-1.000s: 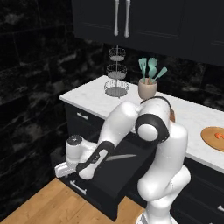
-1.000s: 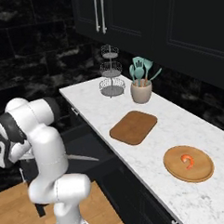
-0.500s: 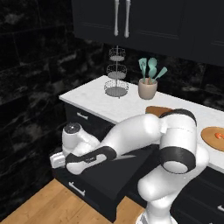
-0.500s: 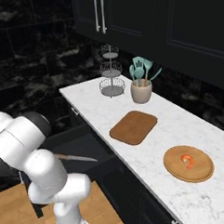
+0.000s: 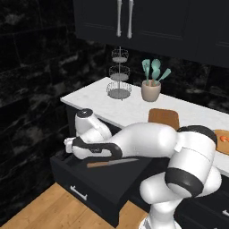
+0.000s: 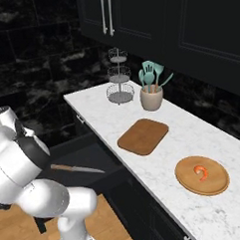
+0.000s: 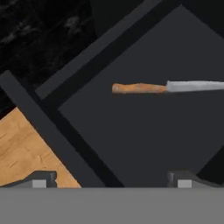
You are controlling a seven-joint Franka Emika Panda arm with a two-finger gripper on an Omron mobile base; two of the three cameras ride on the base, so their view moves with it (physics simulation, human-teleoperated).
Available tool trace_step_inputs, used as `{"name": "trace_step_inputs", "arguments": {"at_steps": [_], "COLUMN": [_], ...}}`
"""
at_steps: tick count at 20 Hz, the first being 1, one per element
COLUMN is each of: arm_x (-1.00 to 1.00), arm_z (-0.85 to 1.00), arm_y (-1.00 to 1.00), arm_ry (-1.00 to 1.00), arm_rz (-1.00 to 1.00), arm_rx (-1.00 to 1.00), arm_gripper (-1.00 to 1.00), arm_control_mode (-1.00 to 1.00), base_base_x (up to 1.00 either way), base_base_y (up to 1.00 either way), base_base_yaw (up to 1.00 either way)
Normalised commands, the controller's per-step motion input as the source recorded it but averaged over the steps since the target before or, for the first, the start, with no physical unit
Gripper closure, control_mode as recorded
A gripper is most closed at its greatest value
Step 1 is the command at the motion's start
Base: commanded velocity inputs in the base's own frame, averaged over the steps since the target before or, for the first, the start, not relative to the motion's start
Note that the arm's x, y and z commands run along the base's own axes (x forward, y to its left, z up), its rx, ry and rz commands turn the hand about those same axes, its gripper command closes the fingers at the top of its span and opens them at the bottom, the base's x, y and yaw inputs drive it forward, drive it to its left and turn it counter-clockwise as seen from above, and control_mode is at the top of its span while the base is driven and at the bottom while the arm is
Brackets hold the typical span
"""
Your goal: Pick up the knife from the drawer and place it on the cutting board. Then place the meat from the plate to the cutting board.
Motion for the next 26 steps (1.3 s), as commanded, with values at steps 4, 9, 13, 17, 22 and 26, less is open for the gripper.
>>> {"name": "trace_step_inputs", "arguments": {"at_steps": [4,9,13,17,22,26], "arm_x": [0.00,0.02,0.35,0.00,0.18,0.00], "arm_z": [-0.05,-0.01,0.00,-0.11,-0.03,-0.04], "arm_y": [-0.48,-0.53,-0.68,-0.46,-0.43,-0.32], "arm_ry": [-0.01,-0.03,0.00,0.00,0.07,0.10], "arm_rz": [-0.43,-0.31,-0.03,-0.21,0.09,0.56], "arm_rx": [0.00,0.01,0.02,0.00,-0.02,-0.15], "arm_gripper": [-1.00,-1.00,-1.00,-1.00,-1.00,-1.00], "arm_control_mode": [-1.00,-1.00,-1.00,-1.00,-1.00,-1.00], "base_base_x": [0.00,0.00,0.00,0.00,0.00,0.00], "base_base_y": [0.00,0.00,0.00,0.00,0.00,0.00], "base_base_yaw": [0.00,0.00,0.00,0.00,0.00,0.00]}}
